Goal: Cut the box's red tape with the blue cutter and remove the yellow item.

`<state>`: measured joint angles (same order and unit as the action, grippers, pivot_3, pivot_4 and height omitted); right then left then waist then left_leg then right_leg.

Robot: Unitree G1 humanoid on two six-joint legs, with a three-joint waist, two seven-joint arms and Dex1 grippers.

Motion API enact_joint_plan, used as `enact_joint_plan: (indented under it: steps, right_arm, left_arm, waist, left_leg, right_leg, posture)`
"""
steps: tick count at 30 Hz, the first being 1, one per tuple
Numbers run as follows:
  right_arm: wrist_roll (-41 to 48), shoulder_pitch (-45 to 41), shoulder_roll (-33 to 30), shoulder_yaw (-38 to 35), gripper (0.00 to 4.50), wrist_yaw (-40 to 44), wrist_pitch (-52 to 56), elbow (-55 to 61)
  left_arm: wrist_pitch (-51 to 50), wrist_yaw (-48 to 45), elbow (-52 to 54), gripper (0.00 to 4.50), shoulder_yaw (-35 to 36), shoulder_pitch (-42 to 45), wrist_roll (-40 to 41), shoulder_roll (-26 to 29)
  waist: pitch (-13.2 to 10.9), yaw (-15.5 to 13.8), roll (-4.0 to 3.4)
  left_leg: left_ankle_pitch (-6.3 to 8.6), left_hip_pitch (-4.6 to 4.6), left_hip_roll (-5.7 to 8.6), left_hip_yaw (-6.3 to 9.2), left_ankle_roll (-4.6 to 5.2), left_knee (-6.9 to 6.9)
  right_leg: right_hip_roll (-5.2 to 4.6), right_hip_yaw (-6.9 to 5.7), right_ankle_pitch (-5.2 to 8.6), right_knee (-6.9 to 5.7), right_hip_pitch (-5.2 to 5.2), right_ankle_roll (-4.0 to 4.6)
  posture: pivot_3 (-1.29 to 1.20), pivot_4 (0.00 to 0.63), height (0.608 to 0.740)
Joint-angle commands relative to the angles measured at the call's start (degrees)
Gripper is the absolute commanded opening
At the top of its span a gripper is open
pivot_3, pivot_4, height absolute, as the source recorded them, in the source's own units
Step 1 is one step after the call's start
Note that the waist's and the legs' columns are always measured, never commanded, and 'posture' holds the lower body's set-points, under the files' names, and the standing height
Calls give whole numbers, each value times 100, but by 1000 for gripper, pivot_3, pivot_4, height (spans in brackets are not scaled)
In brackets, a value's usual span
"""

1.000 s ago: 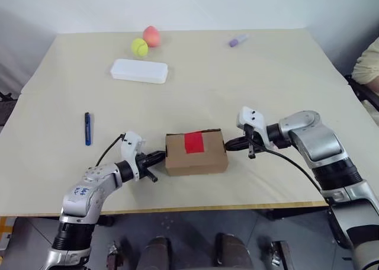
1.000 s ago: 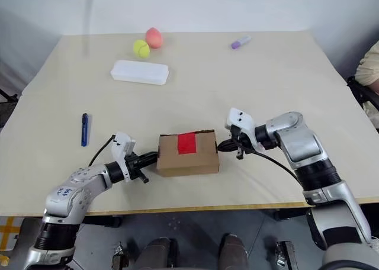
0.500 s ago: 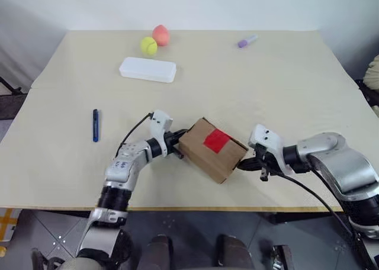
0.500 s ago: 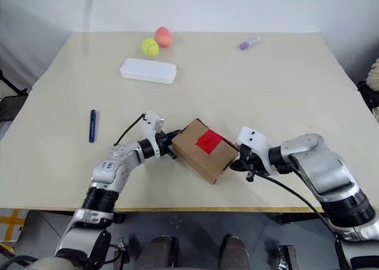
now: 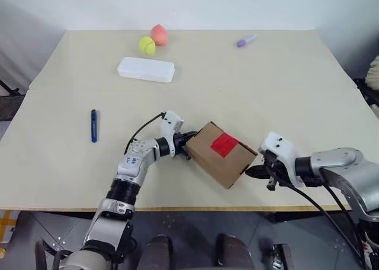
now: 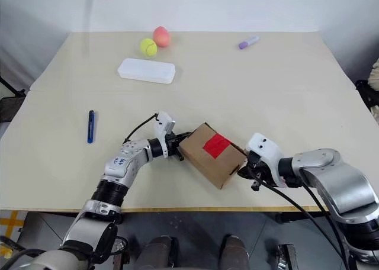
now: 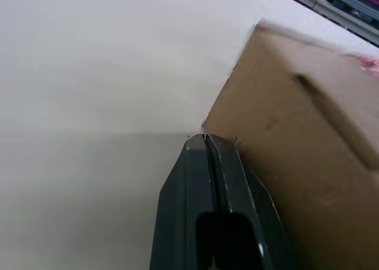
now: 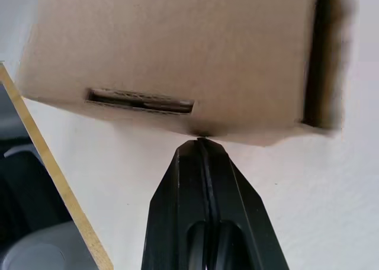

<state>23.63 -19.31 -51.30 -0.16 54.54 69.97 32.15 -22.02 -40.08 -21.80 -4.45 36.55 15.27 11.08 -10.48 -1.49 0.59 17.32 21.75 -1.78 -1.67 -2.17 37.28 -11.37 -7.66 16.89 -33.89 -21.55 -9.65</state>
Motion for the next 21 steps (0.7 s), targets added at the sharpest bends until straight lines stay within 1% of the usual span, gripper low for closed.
enact_joint_plan:
  steps: [1, 2, 5, 7, 8, 9, 11, 12, 13, 17, 21]
  right_arm:
    - [100, 908, 24, -747, 0, -257, -173, 156]
    - [63, 1162, 80, -959, 0, -346, -311, 56]
    - [-42, 1465, 123, -1324, 0, -552, -783, -278]
    - [-158, 1484, 47, -1530, 0, -672, -1166, -577]
    - [-22, 1290, -1, -1694, 0, -658, -1037, -767]
    - [227, 1017, 0, -1875, 168, -618, -737, -945]
    - [461, 666, -70, -1956, 596, -458, -751, -1147]
    - [502, 533, -111, -1925, 919, -371, -874, -1249]
    - [496, 408, -143, -1874, 1289, -283, -1097, -1372]
    - [440, -440, 165, -1674, 2734, -118, -2169, -2231]
    - [375, -1269, 509, -1179, 4164, 292, -2926, -3220]
  left_arm:
    - [18, -132, 287, 21, 189, -185, 63, 275]
    - [-17, -194, 377, 21, 259, -265, 108, 399]
    - [-130, -285, 683, 21, 401, -479, 196, 695]
    - [-363, -414, 1127, 21, 516, -730, 344, 952]
    - [-372, -364, 1319, 21, 629, -871, 319, 1121]
    - [-484, -368, 1521, 403, 768, -1007, 403, 1268]
    - [-627, -377, 1886, 858, 969, -1212, 566, 1476]
    - [-747, -364, 2070, 1152, 1063, -1296, 659, 1559]
    - [-856, -328, 2273, 1472, 1176, -1386, 765, 1618]
    - [-1409, -10, 3292, 2709, 1812, -1914, 1282, 1786]
    - [-1610, 175, 4071, 3952, 2458, -2499, 1691, 1917]
  waist:
    - [2, -24, 4]
    - [2, -21, 4]
    - [2, 43, 3]
    - [2, 75, 3]
    - [2, 77, 3]
    - [1, 101, 4]
    - [1, 131, 3]
    - [1, 132, 3]
    - [1, 131, 4]
    - [-2, 141, 8]
    - [-3, 159, 10]
  left_leg:
    - [0, 0, 0, 1, 0, -4]
    - [0, 0, 0, 2, 0, -6]
    - [1, 0, 0, -5, 2, -6]
    - [1, -15, -1, -16, 2, -6]
    - [1, -16, -2, -16, 2, -5]
    - [1, -20, -3, -16, 2, -4]
    - [1, -20, -4, -17, 2, -2]
    - [1, -20, -5, -16, 1, -3]
    - [1, -20, -7, -15, 1, -5]
    - [3, -17, -5, -18, 6, -4]
    - [3, -18, -6, -19, 6, -4]
  right_leg:
    - [0, -2, 0, 1, 0, 0]
    - [0, -4, 0, 2, 1, 0]
    - [0, 1, 0, 3, 0, 0]
    - [0, 17, -2, -8, 1, 1]
    - [0, 18, -2, -10, 1, 2]
    - [0, 20, -3, -14, 2, 2]
    - [1, 23, -3, -16, 1, 4]
    - [1, 22, -3, -16, 1, 4]
    - [2, 20, -3, -13, 1, 4]
    - [0, 23, -6, -2, 4, -1]
    - [0, 23, -6, -4, 4, -2]
  posture:
    - [0, 150, 740]
    - [0, 150, 740]
    - [0, 150, 740]
    - [0, 150, 740]
    - [0, 150, 740]
    - [0, 150, 740]
    - [0, 150, 740]
    - [0, 150, 740]
    - [0, 150, 740]
    - [0, 150, 740]
    - [0, 150, 740]
